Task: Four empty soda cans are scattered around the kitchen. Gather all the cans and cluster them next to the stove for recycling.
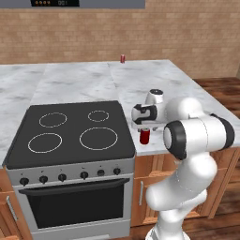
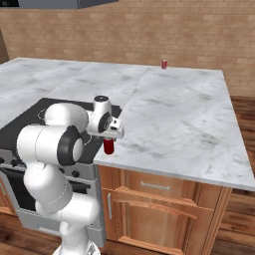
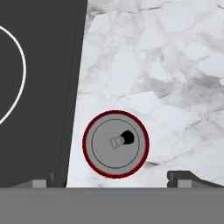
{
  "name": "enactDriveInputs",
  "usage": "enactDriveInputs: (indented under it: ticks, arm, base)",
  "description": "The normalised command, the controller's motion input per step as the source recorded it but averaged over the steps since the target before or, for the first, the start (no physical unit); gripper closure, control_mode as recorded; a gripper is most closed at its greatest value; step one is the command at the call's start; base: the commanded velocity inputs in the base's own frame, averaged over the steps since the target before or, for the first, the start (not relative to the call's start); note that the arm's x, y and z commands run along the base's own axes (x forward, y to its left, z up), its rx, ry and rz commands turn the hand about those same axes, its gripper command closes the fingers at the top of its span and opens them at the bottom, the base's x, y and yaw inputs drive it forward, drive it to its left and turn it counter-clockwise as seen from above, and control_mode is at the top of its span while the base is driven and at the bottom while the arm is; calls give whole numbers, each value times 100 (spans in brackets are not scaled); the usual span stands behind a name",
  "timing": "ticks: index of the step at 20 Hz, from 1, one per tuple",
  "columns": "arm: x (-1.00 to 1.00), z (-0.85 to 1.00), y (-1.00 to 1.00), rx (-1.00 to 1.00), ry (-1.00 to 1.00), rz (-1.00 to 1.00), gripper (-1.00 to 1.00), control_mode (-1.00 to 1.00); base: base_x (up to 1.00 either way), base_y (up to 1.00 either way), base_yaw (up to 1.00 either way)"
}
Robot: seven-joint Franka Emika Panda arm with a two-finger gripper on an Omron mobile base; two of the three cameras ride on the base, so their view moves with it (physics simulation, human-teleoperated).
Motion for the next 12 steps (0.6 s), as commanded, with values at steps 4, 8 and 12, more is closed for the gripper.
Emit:
enactDriveInputs:
  ticks: [4, 8, 12]
  arm:
    - [16, -12, 0, 0, 1, 0, -100, -100]
    - [3, -10, 0, 0, 0, 0, -100, -100]
    - [0, -11, 0, 0, 0, 0, -100, -100]
  base:
    - [0, 0, 0]
    - [0, 0, 0]
    - [0, 0, 0]
